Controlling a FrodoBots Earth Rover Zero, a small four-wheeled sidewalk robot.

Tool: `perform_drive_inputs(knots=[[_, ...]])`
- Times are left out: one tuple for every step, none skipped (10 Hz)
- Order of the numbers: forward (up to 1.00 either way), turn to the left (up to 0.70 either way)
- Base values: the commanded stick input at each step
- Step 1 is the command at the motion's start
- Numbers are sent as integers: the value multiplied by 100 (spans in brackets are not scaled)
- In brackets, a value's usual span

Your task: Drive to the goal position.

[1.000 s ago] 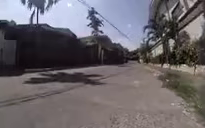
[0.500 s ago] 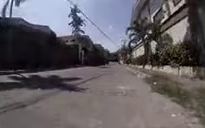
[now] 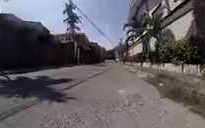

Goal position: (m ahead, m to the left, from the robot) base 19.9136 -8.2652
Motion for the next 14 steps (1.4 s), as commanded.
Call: perform_drive_inputs(knots=[[100, 0], [100, 1], [100, 4], [100, 0], [100, 0], [100, 0], [100, 0], [100, -3], [100, -32], [100, -40], [100, -40], [100, -40], [100, -36], [100, 0]])
